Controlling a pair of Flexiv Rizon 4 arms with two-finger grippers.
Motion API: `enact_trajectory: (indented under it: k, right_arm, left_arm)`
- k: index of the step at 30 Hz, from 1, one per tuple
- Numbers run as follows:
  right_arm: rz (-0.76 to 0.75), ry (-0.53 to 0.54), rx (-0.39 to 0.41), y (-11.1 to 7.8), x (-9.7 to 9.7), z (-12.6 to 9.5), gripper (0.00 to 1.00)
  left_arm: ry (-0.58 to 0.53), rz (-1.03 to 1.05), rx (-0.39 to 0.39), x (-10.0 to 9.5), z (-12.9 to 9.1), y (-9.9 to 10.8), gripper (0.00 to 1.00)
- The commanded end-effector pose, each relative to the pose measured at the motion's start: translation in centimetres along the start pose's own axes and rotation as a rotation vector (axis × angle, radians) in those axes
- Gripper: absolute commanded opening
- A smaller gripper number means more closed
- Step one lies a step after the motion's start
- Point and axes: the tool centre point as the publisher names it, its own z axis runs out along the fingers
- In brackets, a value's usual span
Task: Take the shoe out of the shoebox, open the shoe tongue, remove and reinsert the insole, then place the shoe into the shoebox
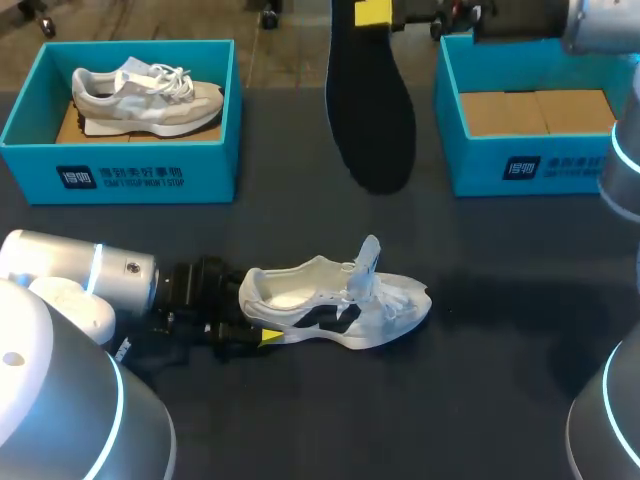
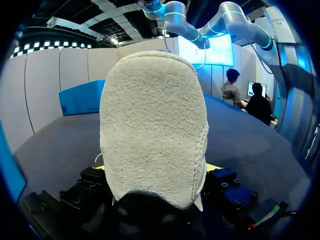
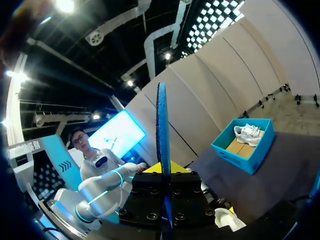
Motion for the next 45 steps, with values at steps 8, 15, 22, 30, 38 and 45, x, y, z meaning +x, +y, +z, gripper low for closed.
enact_trajectory:
  k: [8, 15, 22, 30, 38, 45]
  right_arm:
    - [0.049, -0.108, 0.013, -1.8, 4.0, -0.7, 0.0]
    - [0.071, -0.113, -0.005, -4.0, 5.7, -0.9, 0.0]
    - [0.091, -0.103, -0.022, -6.2, 6.1, -0.6, 0.0]
    - [0.114, -0.081, -0.026, -7.8, 6.3, -0.2, 0.0]
    - [0.123, -0.07, -0.034, -9.0, 6.5, -0.3, 0.0]
    - [0.139, -0.054, -0.032, -9.8, 6.6, -0.2, 0.0]
  left_arm:
    - [-0.002, 0.001, 0.0, 0.1, 0.1, 0.0, 0.0]
    - [-0.002, 0.001, 0.0, 0.1, 0.1, 0.0, 0.0]
    - [-0.002, 0.001, 0.0, 0.1, 0.1, 0.0, 0.0]
    - [-0.002, 0.001, 0.0, 0.1, 0.1, 0.0, 0.0]
    - [-0.002, 0.001, 0.0, 0.1, 0.1, 0.0, 0.0]
    - [-0.002, 0.001, 0.0, 0.1, 0.1, 0.0, 0.0]
